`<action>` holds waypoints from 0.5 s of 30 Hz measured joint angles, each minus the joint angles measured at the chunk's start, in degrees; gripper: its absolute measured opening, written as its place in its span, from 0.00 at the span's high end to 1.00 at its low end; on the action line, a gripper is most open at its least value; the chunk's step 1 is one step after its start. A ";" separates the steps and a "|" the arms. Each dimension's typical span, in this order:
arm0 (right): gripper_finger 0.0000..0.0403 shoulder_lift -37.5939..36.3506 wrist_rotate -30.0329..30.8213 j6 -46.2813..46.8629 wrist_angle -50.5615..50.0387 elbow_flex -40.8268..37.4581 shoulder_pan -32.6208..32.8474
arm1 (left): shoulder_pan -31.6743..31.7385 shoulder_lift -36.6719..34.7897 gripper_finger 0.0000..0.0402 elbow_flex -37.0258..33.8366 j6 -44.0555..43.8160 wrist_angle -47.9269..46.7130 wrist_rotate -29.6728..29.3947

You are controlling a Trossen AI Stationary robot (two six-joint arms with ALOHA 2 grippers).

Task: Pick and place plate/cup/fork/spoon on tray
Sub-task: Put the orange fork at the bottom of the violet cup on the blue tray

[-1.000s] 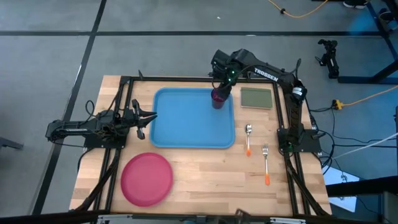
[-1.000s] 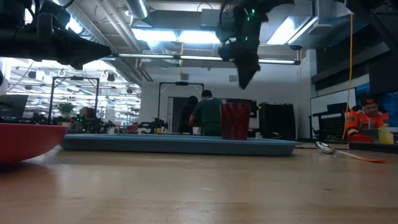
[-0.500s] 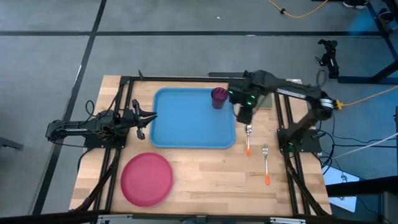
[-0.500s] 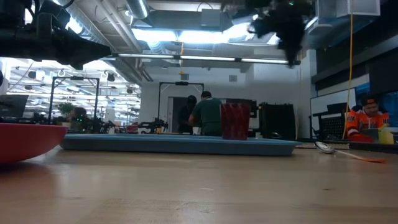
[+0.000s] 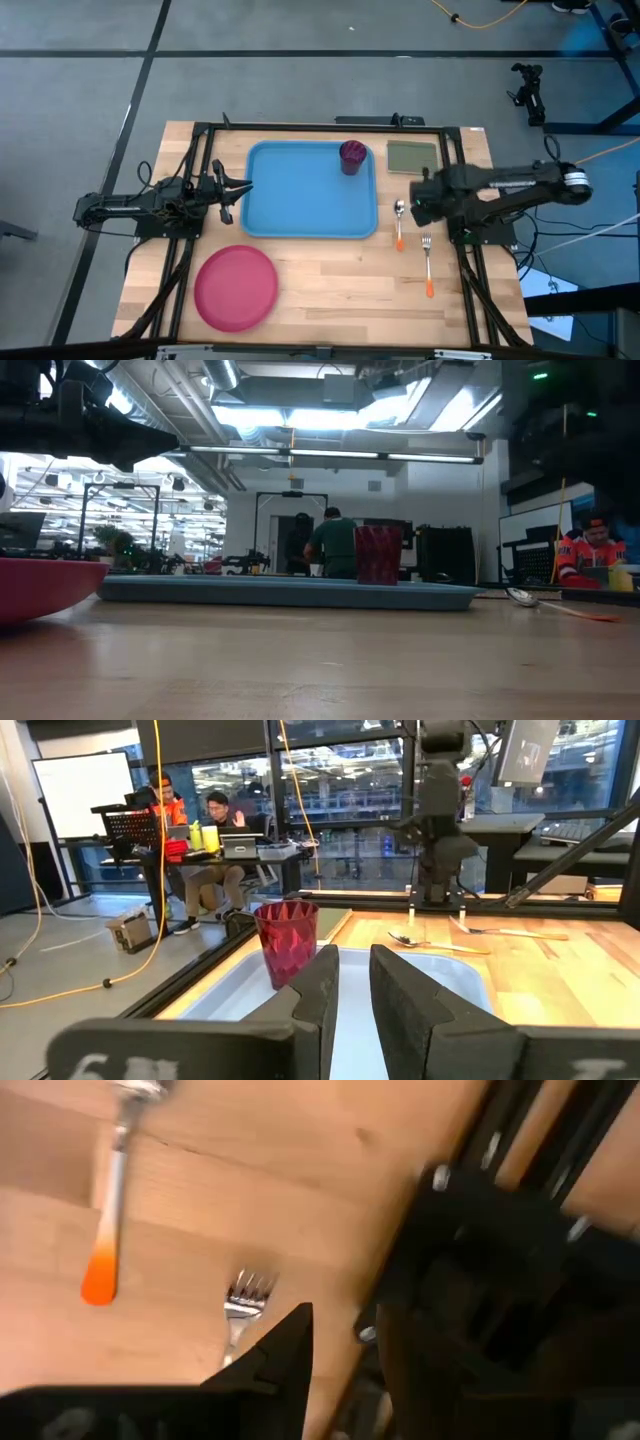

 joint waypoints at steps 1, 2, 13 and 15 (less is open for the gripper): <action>0.71 -1.03 -0.77 3.50 1.70 -1.57 2.03 | -0.02 0.00 0.86 0.00 0.00 0.00 0.00; 0.71 -1.73 -1.13 6.26 3.84 -2.63 3.84 | -0.02 0.00 0.86 0.00 0.00 0.00 0.00; 0.71 1.41 1.24 27.89 17.01 -6.03 21.03 | -0.01 0.00 0.86 0.00 0.00 0.00 -0.02; 0.71 2.94 1.21 34.04 21.61 -7.49 25.21 | -0.02 0.00 0.86 0.00 0.00 0.00 -0.02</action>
